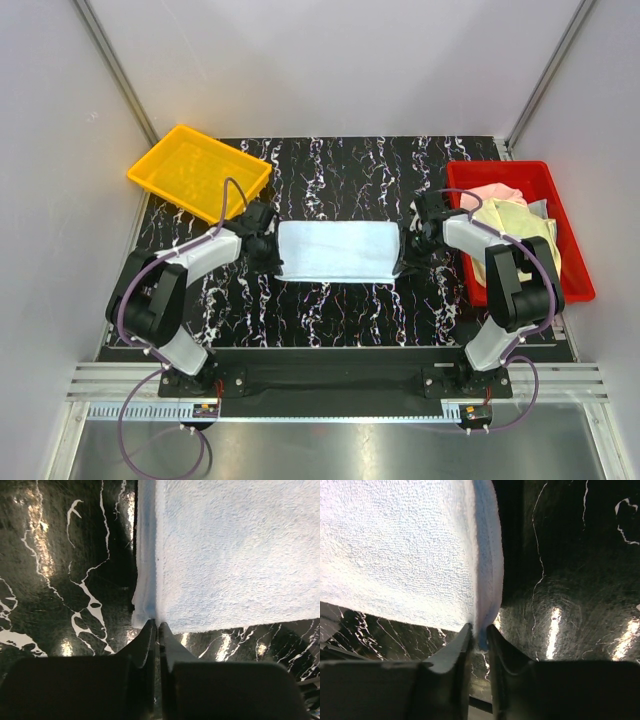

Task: Fold and stack the towels
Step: Fold the towel

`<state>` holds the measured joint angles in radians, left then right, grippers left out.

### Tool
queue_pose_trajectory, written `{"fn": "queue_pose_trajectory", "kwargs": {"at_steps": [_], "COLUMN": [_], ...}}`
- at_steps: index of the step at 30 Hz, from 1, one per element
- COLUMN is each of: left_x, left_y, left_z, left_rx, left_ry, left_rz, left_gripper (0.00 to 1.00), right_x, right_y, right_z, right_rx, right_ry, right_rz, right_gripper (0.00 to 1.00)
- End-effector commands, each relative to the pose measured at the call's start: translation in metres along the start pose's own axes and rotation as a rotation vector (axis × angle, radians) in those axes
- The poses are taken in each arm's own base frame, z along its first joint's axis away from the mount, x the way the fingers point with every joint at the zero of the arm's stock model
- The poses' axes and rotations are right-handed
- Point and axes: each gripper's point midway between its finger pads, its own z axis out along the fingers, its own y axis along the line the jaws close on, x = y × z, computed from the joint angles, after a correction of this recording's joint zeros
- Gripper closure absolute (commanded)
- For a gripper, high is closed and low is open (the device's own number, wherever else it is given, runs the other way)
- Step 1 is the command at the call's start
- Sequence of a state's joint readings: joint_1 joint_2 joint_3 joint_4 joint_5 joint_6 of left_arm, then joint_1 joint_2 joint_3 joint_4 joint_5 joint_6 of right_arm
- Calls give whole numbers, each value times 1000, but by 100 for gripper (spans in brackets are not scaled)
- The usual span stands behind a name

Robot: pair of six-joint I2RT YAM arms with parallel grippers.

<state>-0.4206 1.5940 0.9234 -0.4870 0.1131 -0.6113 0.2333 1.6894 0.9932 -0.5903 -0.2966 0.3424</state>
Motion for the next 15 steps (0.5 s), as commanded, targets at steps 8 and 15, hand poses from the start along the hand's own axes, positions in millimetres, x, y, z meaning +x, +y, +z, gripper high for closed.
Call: {"fn": "queue_pose_trajectory", "kwargs": {"at_steps": [8,15], "left_x": [-47,-31], "left_y": [-8,18], "left_z": [-47,-36], "left_rx": [-62,-92], "left_ry": [-94,-78], "left_rz": [58,82], "left_gripper": [100,100], "right_x": [-29,16], "right_y": [53,66], "right_z": [-45,-13], "right_rx": [-187,-295], "right_ry": [-74,-40], "right_rz": [11,80], "right_gripper": [100,92]}}
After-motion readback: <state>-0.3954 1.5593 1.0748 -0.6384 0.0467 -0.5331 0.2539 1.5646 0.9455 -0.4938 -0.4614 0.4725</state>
